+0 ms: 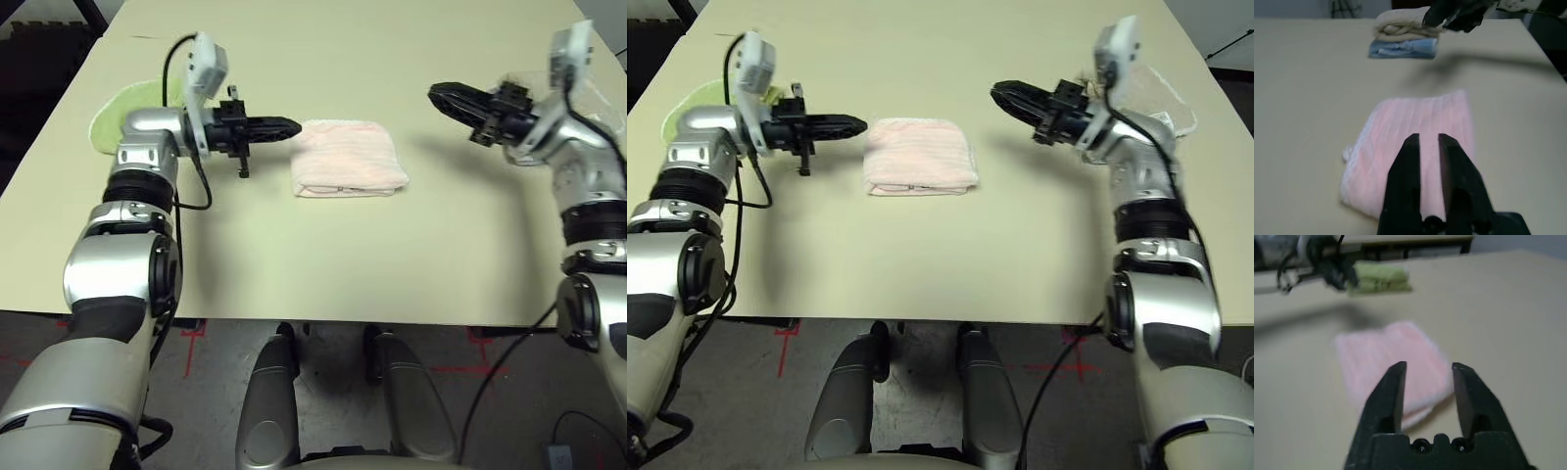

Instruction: Fold the towel and set it aside.

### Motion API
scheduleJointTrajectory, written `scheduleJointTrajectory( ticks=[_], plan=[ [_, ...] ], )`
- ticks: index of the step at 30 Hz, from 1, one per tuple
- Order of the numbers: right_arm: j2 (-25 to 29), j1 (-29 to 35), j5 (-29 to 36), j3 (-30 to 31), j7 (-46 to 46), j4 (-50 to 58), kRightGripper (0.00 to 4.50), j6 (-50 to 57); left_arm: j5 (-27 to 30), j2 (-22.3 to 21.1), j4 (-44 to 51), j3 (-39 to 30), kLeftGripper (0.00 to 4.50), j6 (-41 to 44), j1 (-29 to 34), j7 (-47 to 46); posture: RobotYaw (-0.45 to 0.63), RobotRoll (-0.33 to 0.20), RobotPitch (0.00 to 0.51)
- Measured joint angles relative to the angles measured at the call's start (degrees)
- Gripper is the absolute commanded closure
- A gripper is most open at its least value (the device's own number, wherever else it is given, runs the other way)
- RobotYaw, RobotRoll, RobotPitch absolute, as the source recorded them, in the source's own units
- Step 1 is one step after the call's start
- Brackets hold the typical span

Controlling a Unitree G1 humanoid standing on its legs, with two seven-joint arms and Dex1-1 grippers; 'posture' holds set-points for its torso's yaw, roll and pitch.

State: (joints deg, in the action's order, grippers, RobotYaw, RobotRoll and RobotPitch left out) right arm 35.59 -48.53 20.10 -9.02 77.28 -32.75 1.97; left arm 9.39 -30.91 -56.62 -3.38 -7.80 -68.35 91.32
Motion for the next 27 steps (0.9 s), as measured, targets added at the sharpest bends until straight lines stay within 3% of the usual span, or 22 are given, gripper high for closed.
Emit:
scheduleJointTrajectory(
  ticks=[5,7,8,17,20,23,27],
  plan=[
    [3.8,6.3,-0.3,1.8,3.9,1.9,0.0,0.1,3.5,-1.2,4.9,4.0,1.03,-1.2,6.4,0.5,-0.04,0.0,0.247],
    [4.5,6.6,-1.0,2.2,4.5,1.9,0.0,-1.0,4.7,-1.8,6.4,5.6,0.2,-2.8,7.6,0.5,-0.04,0.0,0.248],
    [4.6,6.7,-1.2,2.2,4.6,1.9,0.0,-1.3,5.0,-2.1,6.4,6.1,0.01,-3.5,7.8,0.5,-0.04,0.0,0.248],
    [5.4,6.9,-1.3,2.3,3.8,1.9,0.0,-1.3,4.4,-3.0,1.1,6.7,0.01,-4.7,5.8,-0.2,-0.05,0.0,0.247],
    [5.5,7.4,-1.2,2.2,3.0,2.5,0.0,-0.7,4.2,-3.4,-2.3,6.1,0.01,9.3,2.4,-2.7,-0.06,0.0,0.247],
    [5.5,8.0,-1.0,2.2,2.5,4.0,0.0,0.1,4.6,-3.5,-8.5,4.2,0.01,33.8,-5.0,-8.6,-0.06,0.0,0.251],
    [5.5,8.7,-0.6,2.2,1.7,6.2,0.0,1.0,4.3,-3.6,-11.3,4.1,0.01,55.0,-10.4,-9.8,-0.08,0.0,0.252]
  ],
)
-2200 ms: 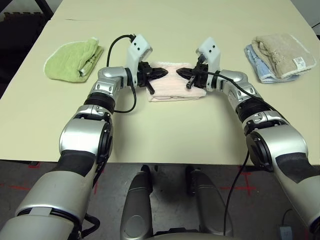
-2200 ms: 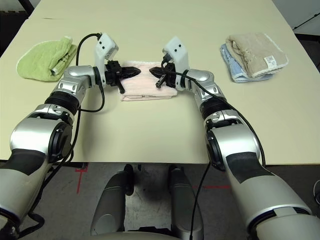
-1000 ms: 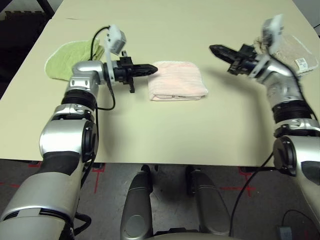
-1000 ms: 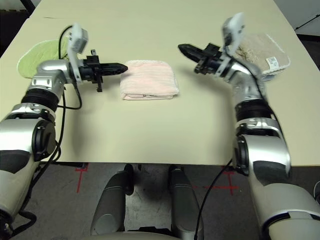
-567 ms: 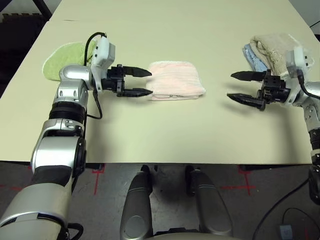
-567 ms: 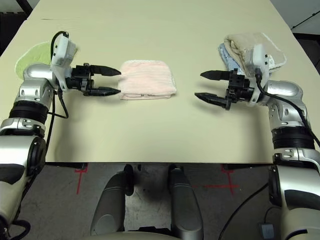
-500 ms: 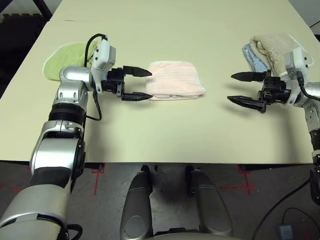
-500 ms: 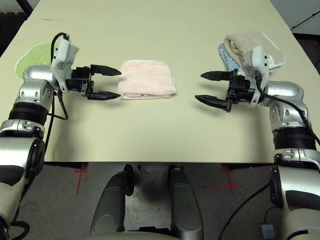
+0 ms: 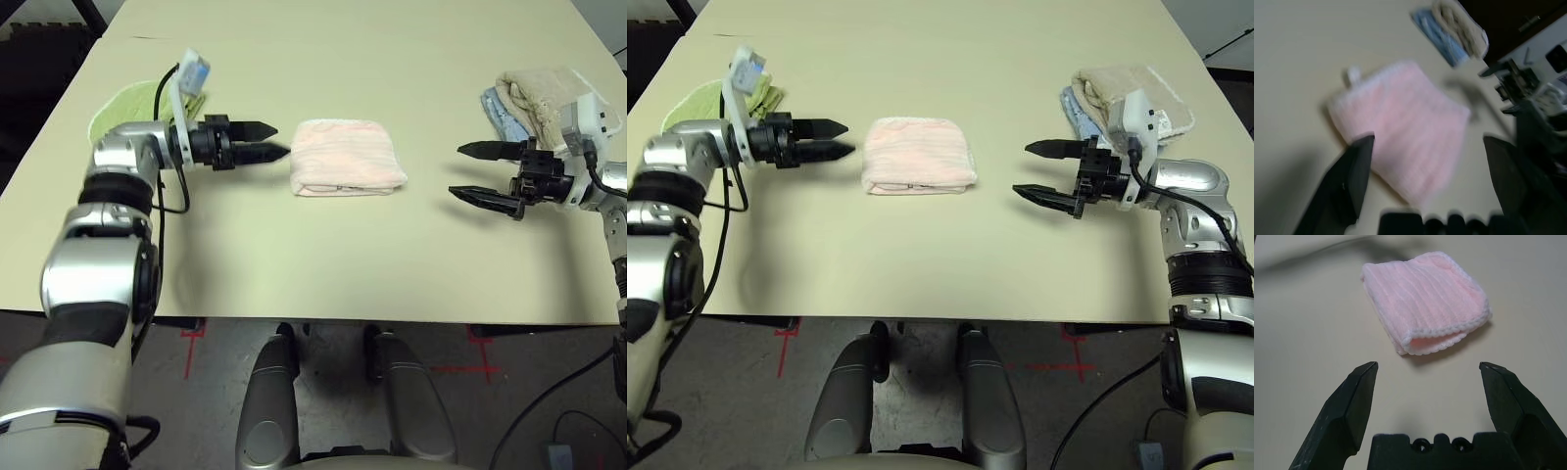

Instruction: Fold the towel and set it aside.

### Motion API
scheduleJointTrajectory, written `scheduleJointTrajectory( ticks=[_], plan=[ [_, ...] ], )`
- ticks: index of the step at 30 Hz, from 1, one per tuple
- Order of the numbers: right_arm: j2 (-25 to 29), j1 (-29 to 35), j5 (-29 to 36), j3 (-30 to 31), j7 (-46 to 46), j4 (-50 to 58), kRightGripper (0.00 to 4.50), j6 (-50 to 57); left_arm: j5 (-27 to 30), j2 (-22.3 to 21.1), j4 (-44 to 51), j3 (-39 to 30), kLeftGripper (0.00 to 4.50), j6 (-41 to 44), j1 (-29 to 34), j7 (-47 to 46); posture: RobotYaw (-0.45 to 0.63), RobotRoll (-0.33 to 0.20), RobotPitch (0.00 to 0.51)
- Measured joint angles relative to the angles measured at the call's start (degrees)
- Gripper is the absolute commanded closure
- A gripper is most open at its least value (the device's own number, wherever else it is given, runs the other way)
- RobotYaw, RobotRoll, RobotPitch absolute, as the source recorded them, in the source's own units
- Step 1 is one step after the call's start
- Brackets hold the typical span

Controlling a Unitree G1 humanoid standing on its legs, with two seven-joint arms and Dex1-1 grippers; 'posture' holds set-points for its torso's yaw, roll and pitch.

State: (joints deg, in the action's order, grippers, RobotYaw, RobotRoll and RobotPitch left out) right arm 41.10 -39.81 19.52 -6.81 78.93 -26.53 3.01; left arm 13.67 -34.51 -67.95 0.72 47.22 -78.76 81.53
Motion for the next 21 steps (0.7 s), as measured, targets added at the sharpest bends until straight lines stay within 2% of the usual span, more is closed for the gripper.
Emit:
scheduleJointTrajectory(
  ticks=[4,9,21],
  plan=[
    [0.2,0.8,0.1,-0.1,-0.7,1.8,0.0,0.8,-0.4,1.0,-0.8,0.6,0.01,9.8,0.0,0.1,-0.09,0.0,0.253],
    [1.0,1.9,1.3,-0.6,-1.4,4.0,0.0,1.8,-1.8,1.4,-0.6,3.0,0.01,15.9,0.0,1.0,-0.1,0.0,0.256],
    [1.3,4.4,2.4,-0.6,-2.7,7.2,0.0,3.8,-3.7,0.4,-1.3,2.6,0.01,17.4,0.8,-2.3,-0.11,0.0,0.267]
  ],
)
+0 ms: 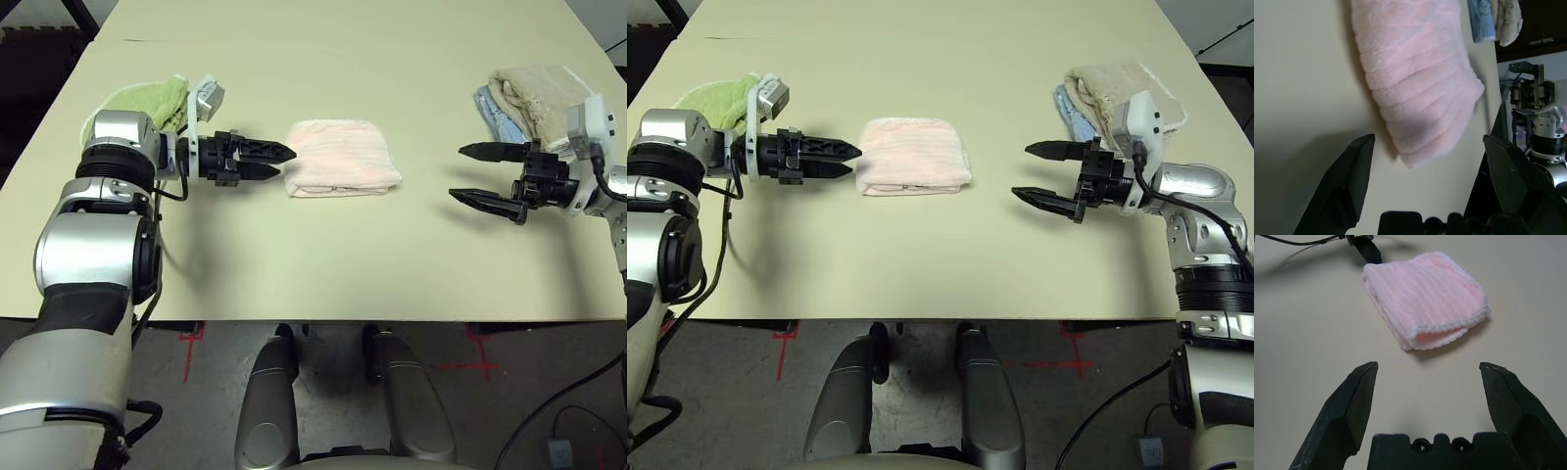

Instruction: Fold the towel and set it aside.

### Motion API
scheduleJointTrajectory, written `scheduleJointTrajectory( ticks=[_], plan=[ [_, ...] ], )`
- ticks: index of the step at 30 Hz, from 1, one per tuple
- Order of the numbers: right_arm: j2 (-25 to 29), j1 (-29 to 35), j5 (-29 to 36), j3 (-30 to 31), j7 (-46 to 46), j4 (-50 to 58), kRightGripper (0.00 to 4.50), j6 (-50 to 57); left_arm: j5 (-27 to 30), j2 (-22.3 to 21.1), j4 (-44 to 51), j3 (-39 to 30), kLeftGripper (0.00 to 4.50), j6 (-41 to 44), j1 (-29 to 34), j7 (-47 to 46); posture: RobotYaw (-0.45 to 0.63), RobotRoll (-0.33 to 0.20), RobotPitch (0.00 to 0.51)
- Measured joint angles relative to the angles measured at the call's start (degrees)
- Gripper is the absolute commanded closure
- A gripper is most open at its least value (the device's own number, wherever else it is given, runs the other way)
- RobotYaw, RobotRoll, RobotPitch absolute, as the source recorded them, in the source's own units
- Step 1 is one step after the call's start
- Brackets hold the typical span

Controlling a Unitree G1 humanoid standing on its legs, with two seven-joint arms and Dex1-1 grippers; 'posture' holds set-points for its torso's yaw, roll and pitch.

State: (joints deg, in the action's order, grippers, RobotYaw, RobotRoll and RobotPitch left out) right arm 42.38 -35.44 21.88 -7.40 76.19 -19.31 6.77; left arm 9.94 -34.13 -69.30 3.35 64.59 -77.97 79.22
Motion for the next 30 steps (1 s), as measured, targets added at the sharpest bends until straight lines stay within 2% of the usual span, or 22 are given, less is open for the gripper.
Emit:
scheduleJointTrajectory(
  ticks=[3,6,14,21,24,30],
  plan=[
    [0.0,0.0,0.1,0.0,-0.2,0.2,0.0,0.0,0.0,0.4,-0.5,-0.3,0.01,0.0,0.0,-0.7,-0.1,0.0,0.267],
    [0.0,-0.1,0.1,0.0,-0.3,0.2,0.0,0.1,1.0,5.2,-0.7,-3.1,0.01,-0.8,0.2,-4.5,-0.1,0.0,0.267],
    [0.0,-0.6,0.0,0.0,-0.6,0.2,0.0,0.1,3.4,10.8,-0.9,-9.5,0.01,-2.6,0.0,-11.9,-0.11,0.0,0.266],
    [0.0,-0.8,0.1,0.0,-0.9,0.2,0.0,0.1,3.6,12.1,-1.0,-10.7,0.01,-4.6,0.0,-14.3,-0.12,0.0,0.263],
    [0.0,-0.8,0.1,0.0,-1.0,0.2,0.0,0.1,3.4,12.5,-1.0,-10.7,0.68,-5.9,0.0,-14.7,-0.12,0.0,0.264],
    [0.0,-0.8,0.0,0.0,-1.2,0.2,0.0,0.0,2.8,12.6,-1.1,-9.5,2.9,-7.1,0.0,-14.9,-0.12,0.0,0.264]
  ],
)
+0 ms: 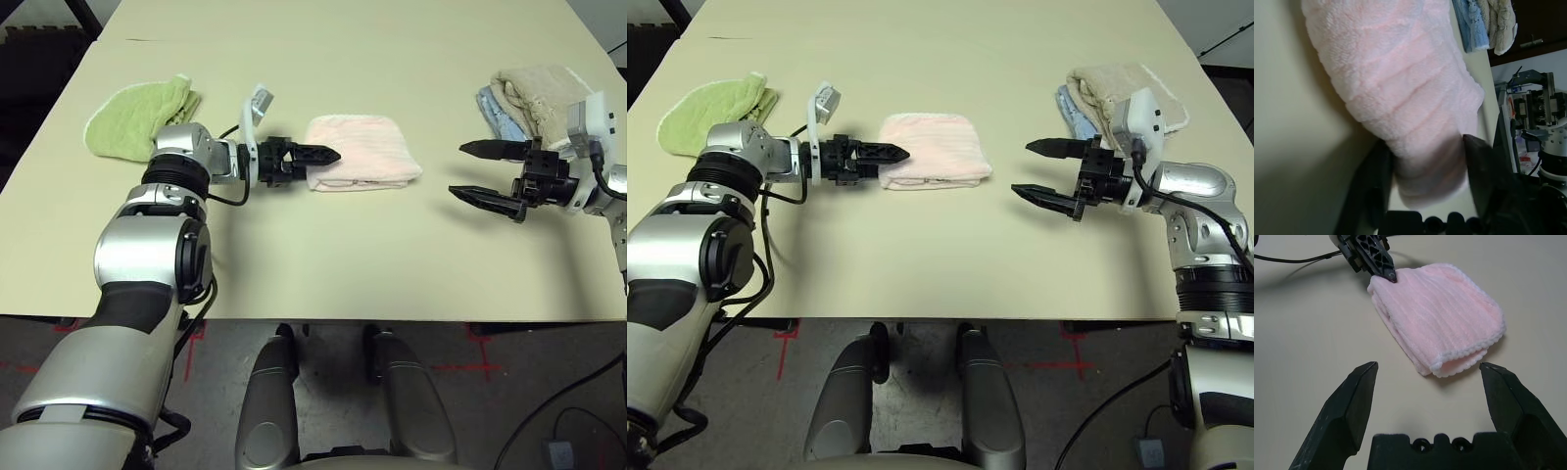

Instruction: Fold the towel and set it aside.

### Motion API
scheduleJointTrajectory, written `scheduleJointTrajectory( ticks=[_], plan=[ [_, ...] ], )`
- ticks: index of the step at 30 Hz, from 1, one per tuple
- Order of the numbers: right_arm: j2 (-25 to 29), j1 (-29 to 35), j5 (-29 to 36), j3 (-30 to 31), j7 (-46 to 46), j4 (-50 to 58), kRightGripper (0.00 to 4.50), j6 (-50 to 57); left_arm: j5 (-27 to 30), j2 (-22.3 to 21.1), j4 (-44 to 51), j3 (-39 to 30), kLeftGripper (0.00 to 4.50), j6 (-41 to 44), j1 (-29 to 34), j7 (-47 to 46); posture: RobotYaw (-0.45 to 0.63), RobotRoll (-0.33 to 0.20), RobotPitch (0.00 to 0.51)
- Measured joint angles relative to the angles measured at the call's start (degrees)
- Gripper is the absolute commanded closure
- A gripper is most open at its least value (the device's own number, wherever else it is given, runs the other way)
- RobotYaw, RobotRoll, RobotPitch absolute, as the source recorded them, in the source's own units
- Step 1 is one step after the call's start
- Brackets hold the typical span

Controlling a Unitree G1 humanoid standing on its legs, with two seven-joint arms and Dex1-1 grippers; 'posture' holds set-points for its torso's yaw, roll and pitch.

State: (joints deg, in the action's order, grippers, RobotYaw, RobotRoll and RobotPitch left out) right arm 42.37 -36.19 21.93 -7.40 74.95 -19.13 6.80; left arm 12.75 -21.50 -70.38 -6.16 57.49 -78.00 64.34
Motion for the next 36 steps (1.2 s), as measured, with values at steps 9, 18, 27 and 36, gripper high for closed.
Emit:
scheduleJointTrajectory(
  ticks=[9,18,27,36],
  plan=[
    [0.0,0.0,0.0,0.0,-0.1,-0.1,0.0,-0.3,-0.3,0.0,-0.2,0.4,4.44,-0.5,0.0,0.0,-0.12,0.0,0.255],
    [-0.8,-1.3,1.3,-0.3,-2.7,-1.1,0.0,0.4,2.2,-0.3,-0.3,-5.5,4.44,-3.9,-0.2,-2.9,-0.11,0.0,0.257],
    [-4.7,-3.2,2.7,-0.4,-4.9,-1.5,0.0,1.4,4.5,-5.7,2.6,-7.3,4.44,-2.1,-3.2,0.2,-0.03,0.0,0.253],
    [-9.4,-7.1,3.6,0.0,-4.8,-4.0,0.0,1.6,6.6,-12.5,5.4,-9.8,4.44,-3.9,-6.8,-0.5,0.01,0.0,0.249]
  ],
)
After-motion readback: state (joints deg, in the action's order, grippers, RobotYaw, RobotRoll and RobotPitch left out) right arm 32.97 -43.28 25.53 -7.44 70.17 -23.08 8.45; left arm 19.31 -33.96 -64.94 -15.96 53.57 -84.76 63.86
